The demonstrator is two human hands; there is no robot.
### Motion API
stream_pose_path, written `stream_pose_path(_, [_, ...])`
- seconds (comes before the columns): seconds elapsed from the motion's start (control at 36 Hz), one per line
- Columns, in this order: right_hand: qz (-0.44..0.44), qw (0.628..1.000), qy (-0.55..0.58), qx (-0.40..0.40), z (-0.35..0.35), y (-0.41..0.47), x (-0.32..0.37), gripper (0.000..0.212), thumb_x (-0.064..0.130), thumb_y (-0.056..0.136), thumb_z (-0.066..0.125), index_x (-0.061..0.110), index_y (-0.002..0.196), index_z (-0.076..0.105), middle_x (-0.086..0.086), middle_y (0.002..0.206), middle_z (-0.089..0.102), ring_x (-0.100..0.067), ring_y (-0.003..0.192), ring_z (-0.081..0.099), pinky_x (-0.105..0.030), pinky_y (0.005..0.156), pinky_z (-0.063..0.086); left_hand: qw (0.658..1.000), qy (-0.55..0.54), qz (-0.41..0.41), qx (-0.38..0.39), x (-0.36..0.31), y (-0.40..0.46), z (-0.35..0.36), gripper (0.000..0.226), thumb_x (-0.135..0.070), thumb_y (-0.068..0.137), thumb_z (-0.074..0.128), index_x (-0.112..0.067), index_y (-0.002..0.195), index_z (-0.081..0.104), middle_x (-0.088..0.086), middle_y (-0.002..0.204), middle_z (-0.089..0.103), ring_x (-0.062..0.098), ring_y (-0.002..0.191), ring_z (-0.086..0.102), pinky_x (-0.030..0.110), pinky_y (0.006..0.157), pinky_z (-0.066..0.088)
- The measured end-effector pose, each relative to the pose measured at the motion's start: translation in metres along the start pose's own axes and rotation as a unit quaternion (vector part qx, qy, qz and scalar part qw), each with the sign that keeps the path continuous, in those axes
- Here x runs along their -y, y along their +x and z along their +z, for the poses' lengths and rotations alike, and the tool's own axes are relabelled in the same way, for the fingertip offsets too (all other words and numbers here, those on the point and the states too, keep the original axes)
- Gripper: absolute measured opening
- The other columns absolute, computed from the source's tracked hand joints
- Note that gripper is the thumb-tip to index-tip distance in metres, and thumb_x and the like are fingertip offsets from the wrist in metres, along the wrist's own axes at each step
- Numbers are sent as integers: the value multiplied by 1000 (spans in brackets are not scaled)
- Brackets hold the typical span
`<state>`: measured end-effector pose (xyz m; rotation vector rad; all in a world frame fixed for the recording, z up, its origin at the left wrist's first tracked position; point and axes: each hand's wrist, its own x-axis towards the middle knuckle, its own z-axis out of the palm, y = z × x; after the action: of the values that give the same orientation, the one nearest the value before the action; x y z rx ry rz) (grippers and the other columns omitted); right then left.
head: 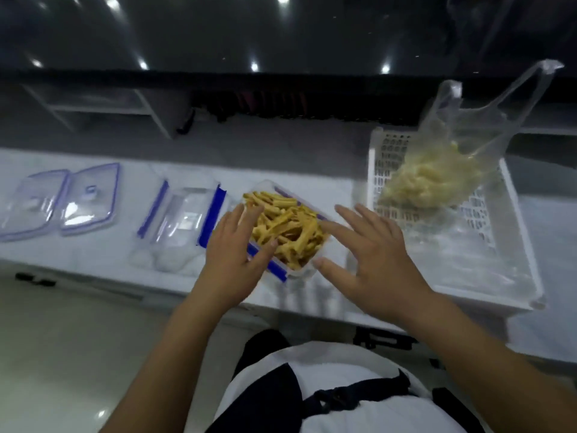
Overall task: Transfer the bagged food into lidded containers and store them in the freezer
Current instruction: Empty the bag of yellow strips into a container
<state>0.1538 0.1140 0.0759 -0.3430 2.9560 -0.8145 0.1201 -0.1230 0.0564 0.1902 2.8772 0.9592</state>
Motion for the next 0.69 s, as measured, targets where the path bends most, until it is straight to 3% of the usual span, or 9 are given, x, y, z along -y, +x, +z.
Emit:
stream_pose_path(0.08, [-24,998,-13,63,30,18,17,77,77,84,33,43,153,32,6,169,11,-18,155,1,-55,121,7,997,3,-81,-18,41,-24,-12,68,-44,96,59,-28,156,31,4,165,24,20,154,14,47,124,19])
stream_pose_path(0.17, [-12,987,-69,141,58,37,22,91,84,80,38,50,156,1,6,167,-18,-23,152,-21,-58,122,-4,989,0,-146,-21,73,-42,-20,70,-40,96,62,-24,156,30,6,166,21,24,153,14,46,124,17])
stream_pose_path(0.22, [3,983,-100,157,70,50,25,101,84,78,50,53,153,-11,4,165,-26,-29,151,-26,-59,121,-8,986,4,-165,-26,92,-50,-25,72,-36,95,65,-22,156,30,9,166,20,25,153,14,43,124,15])
stream_pose_path(0.36, [58,980,-149,120,74,91,33,119,87,64,61,55,148,-18,2,166,-22,-33,150,-26,-65,116,-8,984,-16,-178,-4,131,-60,-41,75,-38,95,66,-27,157,26,9,167,14,25,154,8,45,124,14])
stream_pose_path(0.44, [106,973,-153,137,72,114,37,128,87,56,66,57,147,-18,4,167,-21,-33,151,-23,-67,115,-5,985,-29,-167,3,152,-58,-57,75,-40,94,66,-30,157,26,5,167,14,24,154,10,46,124,16])
stream_pose_path(0.58, [185,949,-148,210,77,130,42,133,86,50,72,56,148,-13,3,168,-11,-37,153,2,-66,115,14,987,-48,-155,-5,188,-44,-82,75,-36,94,67,-29,157,28,6,167,16,24,154,10,46,123,16])
stream_pose_path(0.69, [212,945,-161,188,84,133,55,133,92,44,66,58,148,-10,-2,168,1,-41,148,19,-65,112,25,988,-60,-144,-14,213,-38,-97,73,-34,93,68,-30,155,30,6,167,19,25,153,14,46,121,18])
